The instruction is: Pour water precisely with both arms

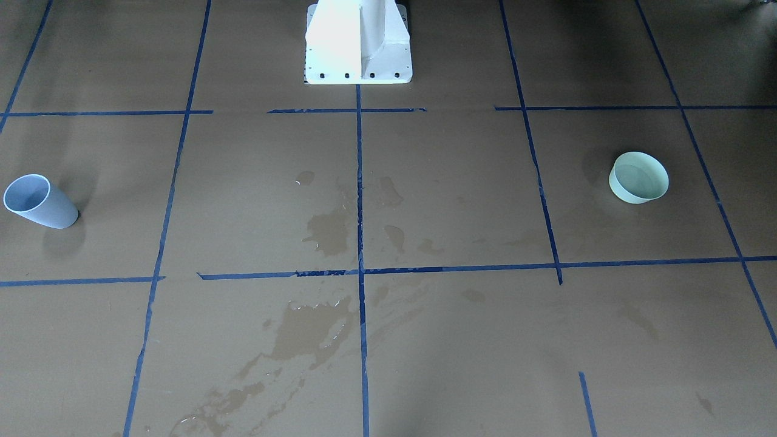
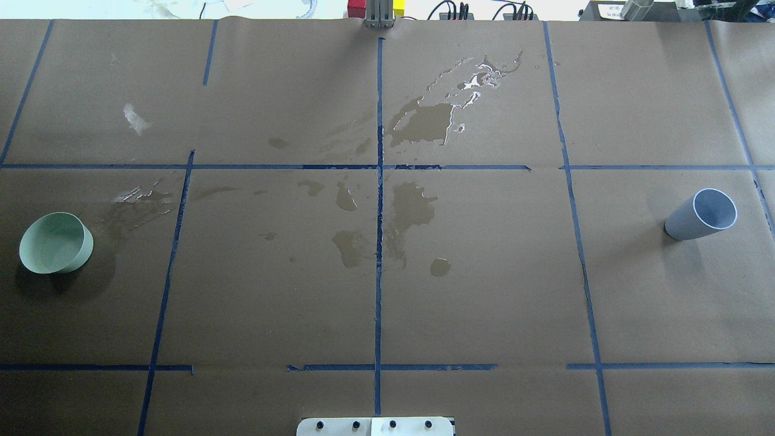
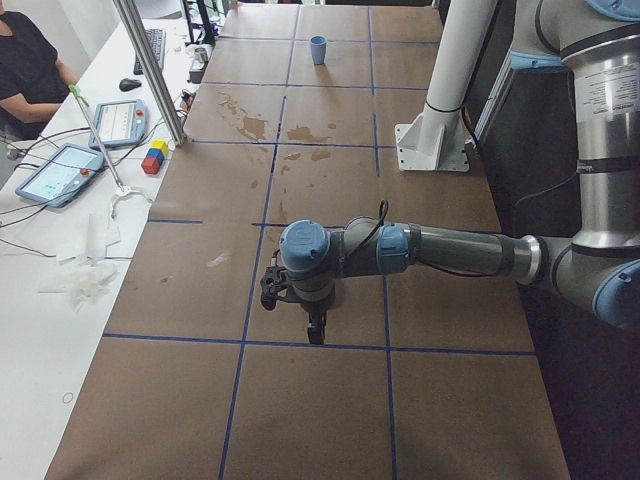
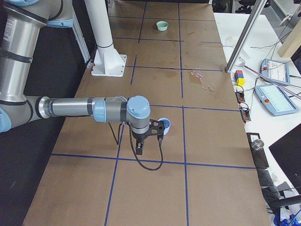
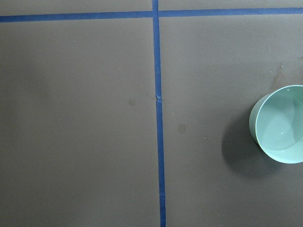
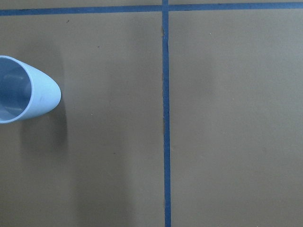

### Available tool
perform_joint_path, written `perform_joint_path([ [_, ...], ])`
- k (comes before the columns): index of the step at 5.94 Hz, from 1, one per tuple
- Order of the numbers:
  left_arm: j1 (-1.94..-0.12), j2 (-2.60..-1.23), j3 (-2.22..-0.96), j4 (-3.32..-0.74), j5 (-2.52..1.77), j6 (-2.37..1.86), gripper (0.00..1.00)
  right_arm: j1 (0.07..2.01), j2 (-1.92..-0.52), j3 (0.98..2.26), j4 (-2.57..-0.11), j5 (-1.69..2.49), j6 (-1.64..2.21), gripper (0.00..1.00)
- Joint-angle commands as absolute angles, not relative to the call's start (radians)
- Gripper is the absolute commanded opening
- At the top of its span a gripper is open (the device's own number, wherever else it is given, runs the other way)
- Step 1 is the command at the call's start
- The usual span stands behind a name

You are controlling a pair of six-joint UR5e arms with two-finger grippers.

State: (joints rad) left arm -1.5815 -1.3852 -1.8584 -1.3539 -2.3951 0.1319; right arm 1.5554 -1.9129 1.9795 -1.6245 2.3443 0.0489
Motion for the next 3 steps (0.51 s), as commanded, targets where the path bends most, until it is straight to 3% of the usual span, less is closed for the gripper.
perform_joint_path([
  [1, -1.58, -1.381, -1.856, -1.362, -2.396, 0.123, 1.0, 1.555, -1.911, 1.979, -1.621, 2.342, 0.052, 1.0],
  [3, -1.58, -1.379, -1.858, -1.364, -2.391, 0.133, 1.0, 1.555, -1.911, 1.974, -1.621, 2.345, 0.054, 1.0],
])
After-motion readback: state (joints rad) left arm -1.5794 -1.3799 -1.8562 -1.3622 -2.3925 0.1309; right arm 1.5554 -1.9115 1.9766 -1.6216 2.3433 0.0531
